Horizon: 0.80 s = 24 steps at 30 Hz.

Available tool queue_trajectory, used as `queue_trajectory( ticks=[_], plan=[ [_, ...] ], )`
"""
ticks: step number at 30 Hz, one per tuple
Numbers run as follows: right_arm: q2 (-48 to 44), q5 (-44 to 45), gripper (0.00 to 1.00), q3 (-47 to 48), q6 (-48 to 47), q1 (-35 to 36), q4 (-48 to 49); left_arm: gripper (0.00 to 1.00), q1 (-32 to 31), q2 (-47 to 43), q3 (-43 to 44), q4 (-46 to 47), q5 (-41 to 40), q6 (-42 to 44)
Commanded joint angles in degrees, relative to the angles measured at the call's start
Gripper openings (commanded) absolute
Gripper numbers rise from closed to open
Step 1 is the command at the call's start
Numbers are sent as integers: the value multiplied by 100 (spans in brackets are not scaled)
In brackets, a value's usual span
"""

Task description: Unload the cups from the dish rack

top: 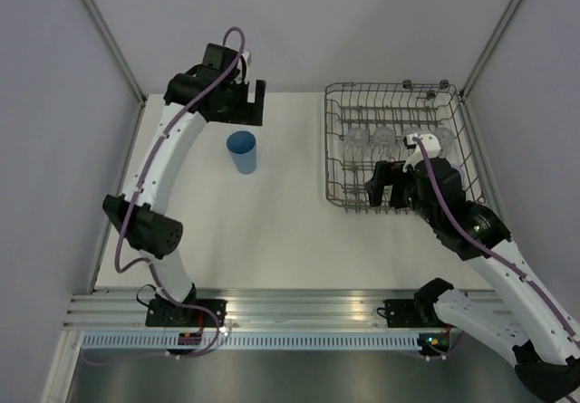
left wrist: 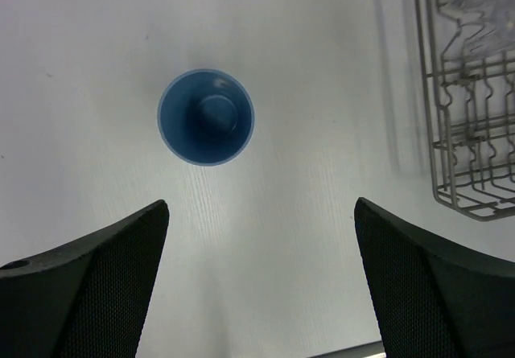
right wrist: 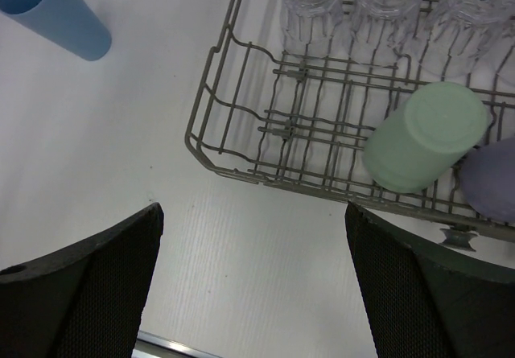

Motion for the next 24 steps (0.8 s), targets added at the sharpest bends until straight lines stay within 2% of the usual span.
queue_trajectory(
  ticks=[1, 9, 17, 24],
  plan=[
    [85, 876, 98, 295, 119, 3, -307, 100, -48, -1269, -610, 645, 15, -232],
    [111, 2065, 98, 137, 136, 11, -254, 100, -48, -3504, -2290, 1341, -784, -505],
    [1324, 2198, 98, 304, 207, -137, -316, 100, -48, -5658, -4593, 2237, -1277, -558],
    [1702, 1495, 98, 375, -188, -1183, 0, 100, -57, -6872, -5859, 2422, -1366, -584]
  ],
)
